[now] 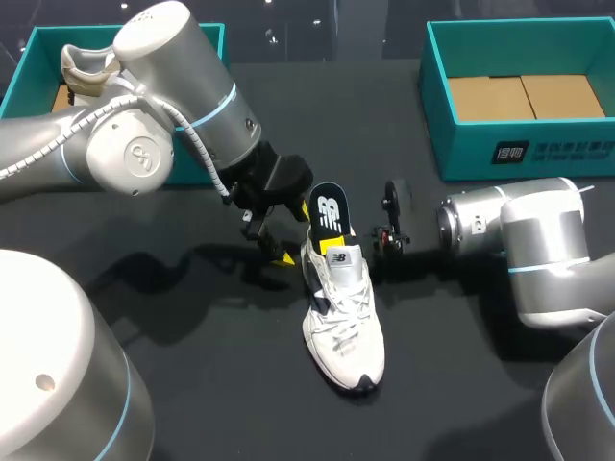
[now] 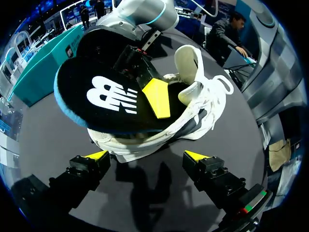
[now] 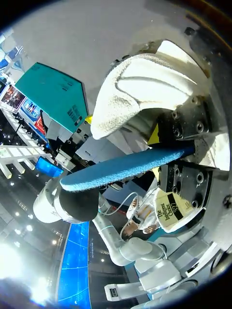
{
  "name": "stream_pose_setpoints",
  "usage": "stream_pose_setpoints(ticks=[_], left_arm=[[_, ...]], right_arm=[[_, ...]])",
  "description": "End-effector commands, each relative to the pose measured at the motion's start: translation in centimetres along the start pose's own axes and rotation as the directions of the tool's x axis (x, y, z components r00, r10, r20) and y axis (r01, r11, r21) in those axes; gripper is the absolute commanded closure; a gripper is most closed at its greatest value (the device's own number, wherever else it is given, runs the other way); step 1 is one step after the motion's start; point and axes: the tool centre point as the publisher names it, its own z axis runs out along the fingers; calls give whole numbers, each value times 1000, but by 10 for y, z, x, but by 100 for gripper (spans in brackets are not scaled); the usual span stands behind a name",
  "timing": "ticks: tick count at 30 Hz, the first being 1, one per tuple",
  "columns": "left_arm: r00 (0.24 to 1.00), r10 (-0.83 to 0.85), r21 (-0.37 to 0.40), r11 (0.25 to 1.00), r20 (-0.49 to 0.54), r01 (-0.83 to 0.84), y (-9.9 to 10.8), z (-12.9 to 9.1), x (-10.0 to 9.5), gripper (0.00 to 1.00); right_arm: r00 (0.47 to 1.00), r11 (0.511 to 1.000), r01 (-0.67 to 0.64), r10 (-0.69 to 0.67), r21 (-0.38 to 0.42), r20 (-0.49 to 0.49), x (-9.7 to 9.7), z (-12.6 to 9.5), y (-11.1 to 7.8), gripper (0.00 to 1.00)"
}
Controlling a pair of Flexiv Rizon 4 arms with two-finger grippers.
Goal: Take the shoe out of the shoebox, open the shoe tongue, remove and reinsert the insole, then place the shoe into the shoebox
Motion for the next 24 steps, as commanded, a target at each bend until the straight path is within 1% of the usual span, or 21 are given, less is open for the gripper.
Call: stream_pose_setpoints(ticks=[1, 3, 4, 7, 8, 10, 11, 13, 17, 24], left_arm=[[1000, 0, -2, 1000, 1, 0, 0, 0, 0, 0], [1000, 0, -2, 1000, 1, 0, 0, 0, 0, 0], [1000, 0, -2, 1000, 1, 0, 0, 0, 0, 0], [1000, 0, -2, 1000, 1, 0, 0, 0, 0, 0], [1000, 0, -2, 1000, 1, 0, 0, 0, 0, 0], [1000, 0, -2, 1000, 1, 0, 0, 0, 0, 0], [1000, 0, -2, 1000, 1, 0, 0, 0, 0, 0], [1000, 0, -2, 1000, 1, 0, 0, 0, 0, 0], [1000, 0, -2, 1000, 1, 0, 0, 0, 0, 0], [1000, 0, -2, 1000, 1, 0, 0, 0, 0, 0]], right_arm=[[1000, 999, 18, -18, 47, -2, 5, 5, 14, 68], [999, 997, 33, -33, 63, 0, 6, 6, 20, 63], [999, 997, 36, -36, 65, -1, 7, 6, 21, 62], [998, 995, 55, -55, 83, -2, 7, 7, 29, 63], [998, 994, 60, -60, 87, -3, 7, 8, 31, 65], [998, 994, 64, -64, 92, -1, 5, 7, 36, 71], [998, 993, 65, -65, 93, -2, 4, 7, 37, 76], [998, 994, 60, -59, 93, -5, -1, 6, 40, 100], [1000, 997, 27, -26, 79, -14, -9, 3, 37, 100], [999, 998, -47, 47, 47, -1, -14, 0, 13, 100]])
